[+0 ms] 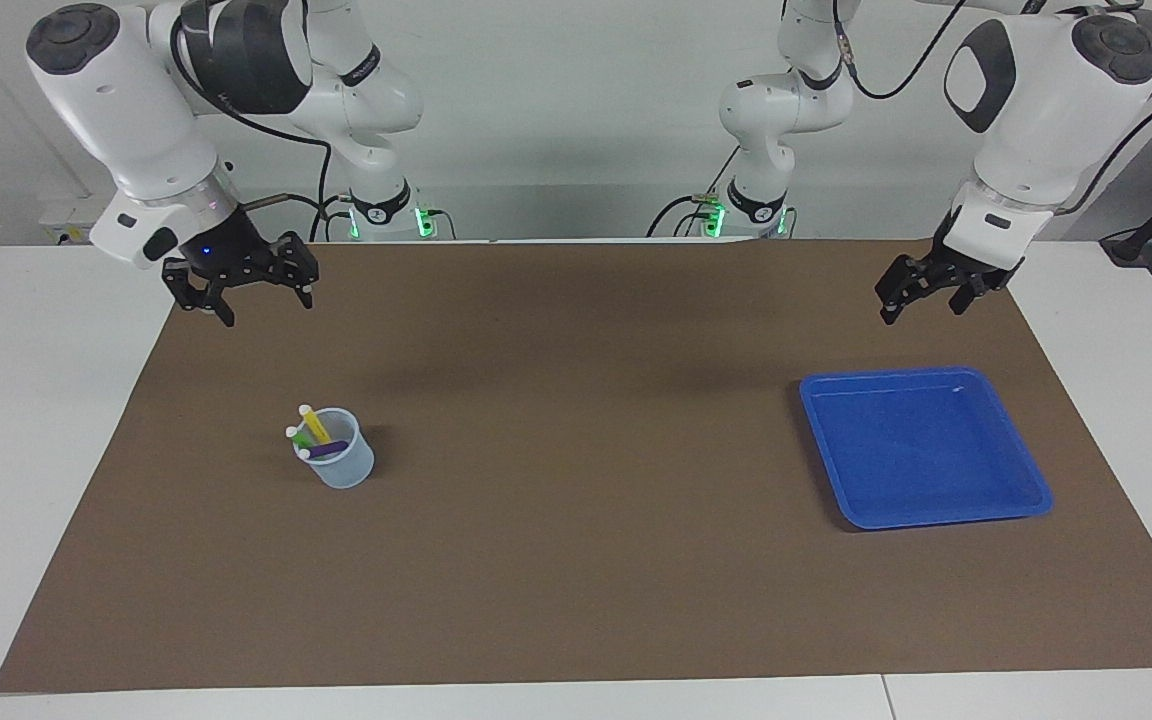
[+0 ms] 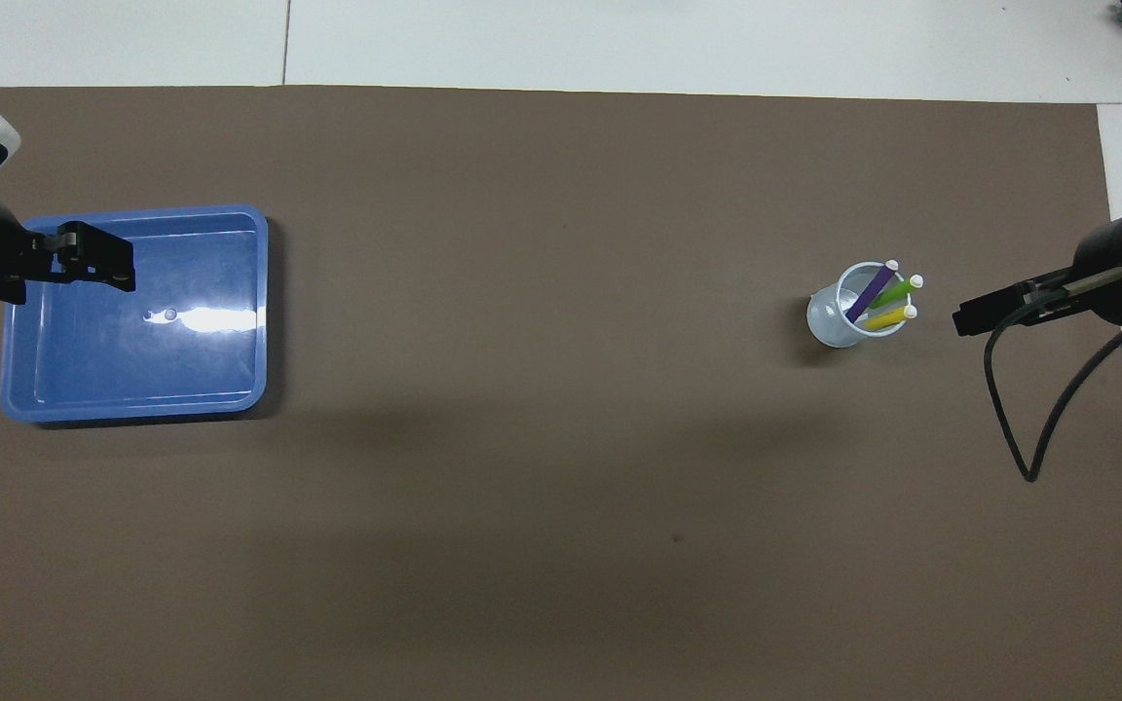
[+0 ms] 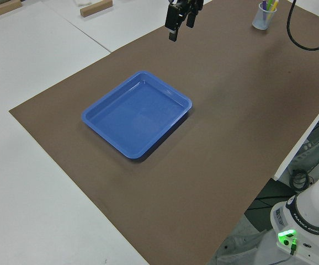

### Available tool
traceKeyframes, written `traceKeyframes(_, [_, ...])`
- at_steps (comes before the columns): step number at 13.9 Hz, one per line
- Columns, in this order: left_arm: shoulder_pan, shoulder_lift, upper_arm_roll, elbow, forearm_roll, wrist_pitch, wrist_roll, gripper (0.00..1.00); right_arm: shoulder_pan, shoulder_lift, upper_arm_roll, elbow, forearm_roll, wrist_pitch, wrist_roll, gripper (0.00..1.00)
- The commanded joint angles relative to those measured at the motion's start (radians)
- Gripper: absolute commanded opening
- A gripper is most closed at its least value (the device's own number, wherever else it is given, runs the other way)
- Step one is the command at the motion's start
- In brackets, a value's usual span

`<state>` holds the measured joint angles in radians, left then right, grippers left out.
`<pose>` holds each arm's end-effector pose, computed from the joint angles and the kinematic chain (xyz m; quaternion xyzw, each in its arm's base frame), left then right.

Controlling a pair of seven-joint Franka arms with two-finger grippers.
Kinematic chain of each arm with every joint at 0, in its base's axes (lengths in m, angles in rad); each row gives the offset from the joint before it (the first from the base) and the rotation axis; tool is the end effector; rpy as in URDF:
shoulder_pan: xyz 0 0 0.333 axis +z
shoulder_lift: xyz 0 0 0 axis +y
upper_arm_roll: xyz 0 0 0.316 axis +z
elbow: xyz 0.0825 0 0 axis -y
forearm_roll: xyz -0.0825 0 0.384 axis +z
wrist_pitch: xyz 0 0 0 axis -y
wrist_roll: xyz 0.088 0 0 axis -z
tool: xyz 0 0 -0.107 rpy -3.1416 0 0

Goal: Right arm passes pens to left for tray arrangement

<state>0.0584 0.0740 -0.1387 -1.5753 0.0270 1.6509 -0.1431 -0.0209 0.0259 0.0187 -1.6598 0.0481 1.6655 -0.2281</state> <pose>0.5815 -0.0413 0.5877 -0.9995 -0.0305 -0.0021 0.0082 0.5674 0.0034 0.5760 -0.9936 -0.1102 0.0073 0.0252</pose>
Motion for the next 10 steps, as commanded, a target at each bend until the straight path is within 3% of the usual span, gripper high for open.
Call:
traceKeyframes(1, [-0.002, -0.031, 0.007, -0.032, -0.013, 0.007, -0.003, 1.0, -0.01, -0.02, 0.009, -0.023, -0.023, -0.003, 0.022, 1.0])
traceKeyframes(10, [-0.002, -0.031, 0.007, -0.032, -0.013, 0.007, -0.003, 1.0, -0.013, -0.02, 0.007, -0.023, -0.03, 0.003, 0.021, 1.0])
